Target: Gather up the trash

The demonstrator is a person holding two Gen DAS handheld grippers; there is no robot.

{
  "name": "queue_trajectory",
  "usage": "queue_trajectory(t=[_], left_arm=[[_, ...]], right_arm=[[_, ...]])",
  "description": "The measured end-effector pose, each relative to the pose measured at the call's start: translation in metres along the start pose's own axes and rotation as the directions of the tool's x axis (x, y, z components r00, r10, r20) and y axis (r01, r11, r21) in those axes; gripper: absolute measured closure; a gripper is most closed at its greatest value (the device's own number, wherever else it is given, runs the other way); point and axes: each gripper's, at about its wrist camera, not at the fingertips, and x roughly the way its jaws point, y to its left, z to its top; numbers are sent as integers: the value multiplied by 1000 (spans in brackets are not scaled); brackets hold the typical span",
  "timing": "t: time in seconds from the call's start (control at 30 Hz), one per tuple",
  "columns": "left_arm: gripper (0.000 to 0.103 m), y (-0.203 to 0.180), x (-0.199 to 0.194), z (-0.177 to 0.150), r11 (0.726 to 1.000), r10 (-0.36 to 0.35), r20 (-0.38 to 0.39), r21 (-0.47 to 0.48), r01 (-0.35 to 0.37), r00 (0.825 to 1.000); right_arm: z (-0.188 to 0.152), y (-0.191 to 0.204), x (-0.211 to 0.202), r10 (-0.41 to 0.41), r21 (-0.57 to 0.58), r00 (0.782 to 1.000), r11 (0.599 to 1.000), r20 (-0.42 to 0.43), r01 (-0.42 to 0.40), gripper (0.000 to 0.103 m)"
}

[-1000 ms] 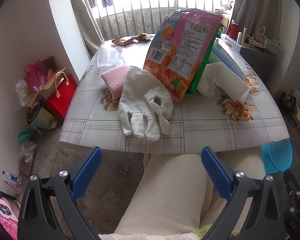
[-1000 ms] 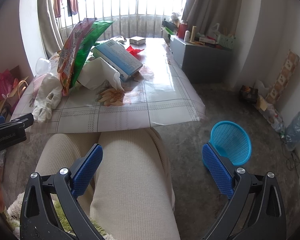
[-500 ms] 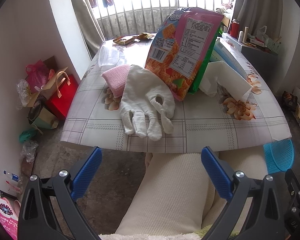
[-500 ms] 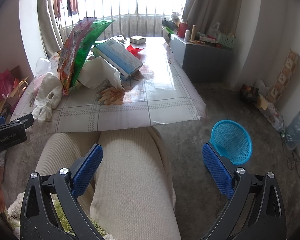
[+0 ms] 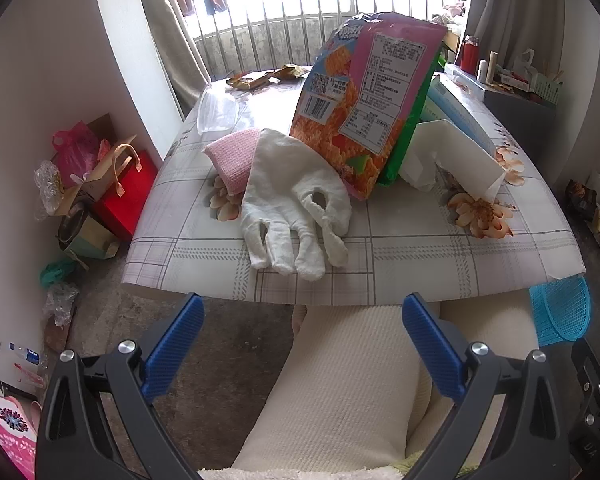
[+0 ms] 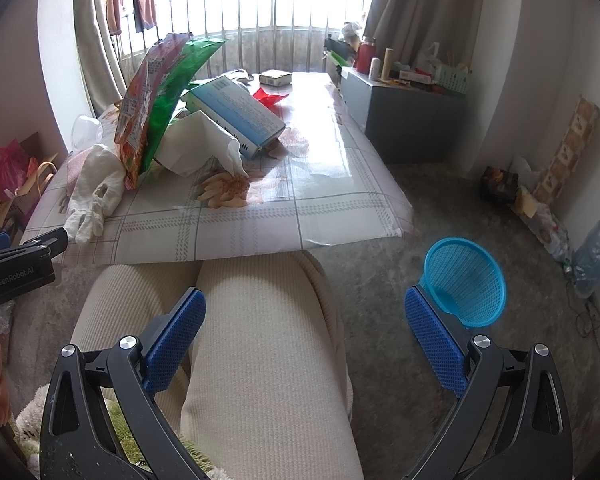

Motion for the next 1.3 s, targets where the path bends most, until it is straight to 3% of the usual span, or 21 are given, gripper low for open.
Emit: queue_trajectory(t=[0.8, 1.03, 1.17, 1.23, 1.3], left_arm=[[6, 8, 8, 2, 1000, -3, -3, -8, 3, 1000], [6, 40, 17, 25, 999, 17, 30, -39, -16, 999], [6, 77, 25, 42, 994, 26, 47, -110, -21, 999], [6, 96, 29, 50, 991, 19, 79, -132, -9, 997], [6, 114, 37, 58, 988, -38, 114, -142, 54, 993]], right_arm=[[1, -1, 2, 4, 4, 1000, 1000, -2, -4, 8], [19, 14, 0, 28, -72, 996, 997, 79, -23, 8], [35, 38, 2, 141, -161, 983, 979, 119, -121, 8], [42, 51, 5, 239, -175, 964, 960, 116, -216, 8], [50, 72, 13, 335, -193, 938, 929, 86, -314, 8]])
